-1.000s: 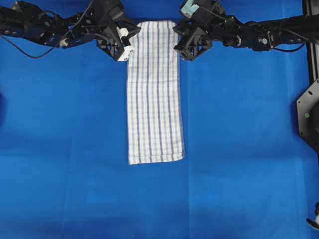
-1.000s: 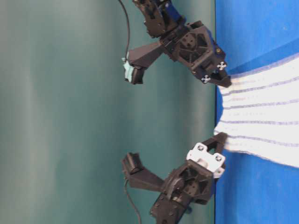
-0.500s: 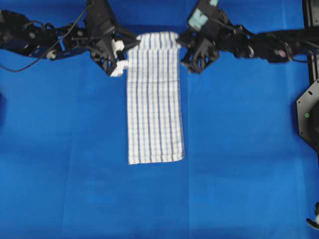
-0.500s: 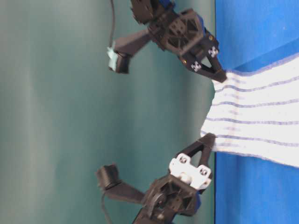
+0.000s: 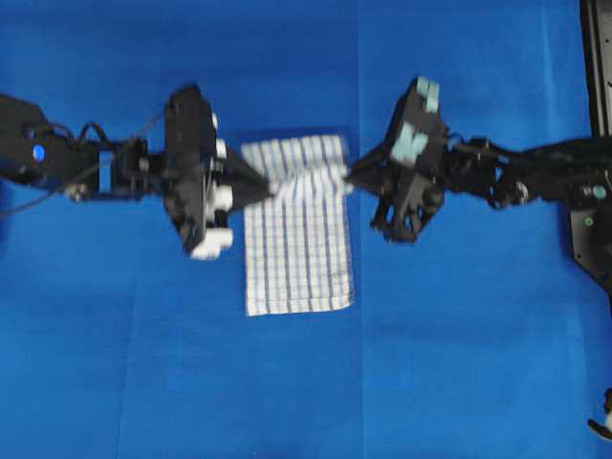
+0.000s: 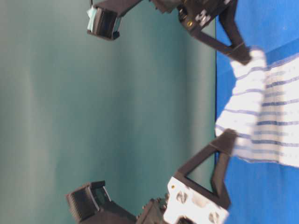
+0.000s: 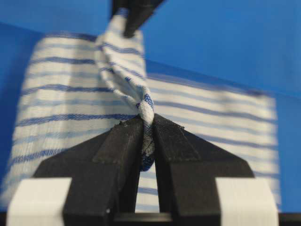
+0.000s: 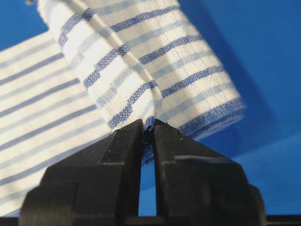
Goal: Fold the blue towel.
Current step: 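Fold the top end down toward the bottom end with both grippers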
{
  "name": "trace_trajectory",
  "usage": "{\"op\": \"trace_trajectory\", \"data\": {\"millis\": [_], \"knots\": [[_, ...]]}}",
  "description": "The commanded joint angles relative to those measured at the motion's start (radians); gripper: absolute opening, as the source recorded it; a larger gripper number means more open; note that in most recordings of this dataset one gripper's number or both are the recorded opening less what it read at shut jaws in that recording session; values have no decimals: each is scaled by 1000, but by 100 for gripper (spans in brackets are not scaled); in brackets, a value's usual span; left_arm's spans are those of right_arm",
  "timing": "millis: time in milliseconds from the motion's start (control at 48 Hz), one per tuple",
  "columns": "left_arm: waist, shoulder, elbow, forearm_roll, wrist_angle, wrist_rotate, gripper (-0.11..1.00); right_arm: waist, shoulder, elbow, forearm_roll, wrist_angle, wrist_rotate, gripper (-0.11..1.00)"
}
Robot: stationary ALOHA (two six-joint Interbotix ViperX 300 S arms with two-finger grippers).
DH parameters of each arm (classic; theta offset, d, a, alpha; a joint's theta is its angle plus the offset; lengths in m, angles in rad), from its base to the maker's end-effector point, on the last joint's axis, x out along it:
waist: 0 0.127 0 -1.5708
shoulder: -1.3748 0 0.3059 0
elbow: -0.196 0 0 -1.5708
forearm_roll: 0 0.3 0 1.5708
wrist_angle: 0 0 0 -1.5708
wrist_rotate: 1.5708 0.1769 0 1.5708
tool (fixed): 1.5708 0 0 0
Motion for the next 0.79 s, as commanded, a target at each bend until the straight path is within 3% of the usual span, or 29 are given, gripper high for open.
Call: {"op": "trace_trajectory", "data": {"millis": [0,313,771], "knots": [[-60,-14,-11,-3,-14,-15,4,51,-21,-8,28,-23,0,7],[-181,44,-17,-25,-78,-32,4,173,-5,-15,101,-66,-2,7],[-199,78,-25,-25,-77,-32,4,232,34,-37,129,-61,-2,7]]}}
